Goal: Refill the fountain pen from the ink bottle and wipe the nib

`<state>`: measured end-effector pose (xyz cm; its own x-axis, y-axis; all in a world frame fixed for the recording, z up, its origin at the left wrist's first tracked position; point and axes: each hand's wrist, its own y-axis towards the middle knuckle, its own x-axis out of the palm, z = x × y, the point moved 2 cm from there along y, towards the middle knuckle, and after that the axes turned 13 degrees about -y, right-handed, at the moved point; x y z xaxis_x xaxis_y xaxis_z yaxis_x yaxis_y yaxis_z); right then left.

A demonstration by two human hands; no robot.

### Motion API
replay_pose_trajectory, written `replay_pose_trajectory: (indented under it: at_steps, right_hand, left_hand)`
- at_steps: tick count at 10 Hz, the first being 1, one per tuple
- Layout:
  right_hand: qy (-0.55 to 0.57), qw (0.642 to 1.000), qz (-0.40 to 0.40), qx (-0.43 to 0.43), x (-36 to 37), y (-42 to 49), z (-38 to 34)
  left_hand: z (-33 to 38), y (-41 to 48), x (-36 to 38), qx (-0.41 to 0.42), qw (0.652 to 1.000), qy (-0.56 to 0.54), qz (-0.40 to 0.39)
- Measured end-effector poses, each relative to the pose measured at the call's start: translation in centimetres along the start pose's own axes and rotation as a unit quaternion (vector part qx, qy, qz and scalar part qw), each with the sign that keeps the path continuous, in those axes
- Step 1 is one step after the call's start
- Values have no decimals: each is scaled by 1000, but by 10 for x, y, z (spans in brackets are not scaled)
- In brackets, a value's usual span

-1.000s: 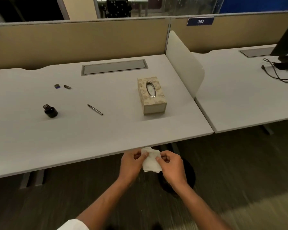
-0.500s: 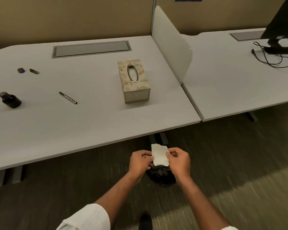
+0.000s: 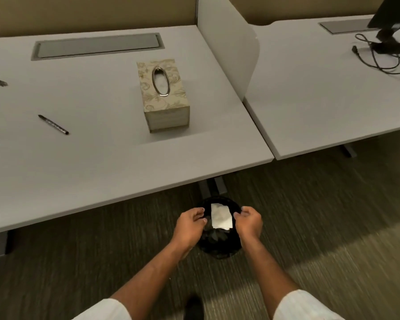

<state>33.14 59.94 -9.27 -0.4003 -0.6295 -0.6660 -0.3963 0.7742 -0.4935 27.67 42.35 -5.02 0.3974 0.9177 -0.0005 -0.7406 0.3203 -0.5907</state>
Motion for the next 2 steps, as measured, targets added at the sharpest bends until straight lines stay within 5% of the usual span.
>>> replay_pose_trajectory:
  at_steps: [2]
  right_hand:
    - [-49, 999, 17, 8, 9, 4, 22]
  left_hand:
    - [-12, -17, -12, 46, 997, 58, -13]
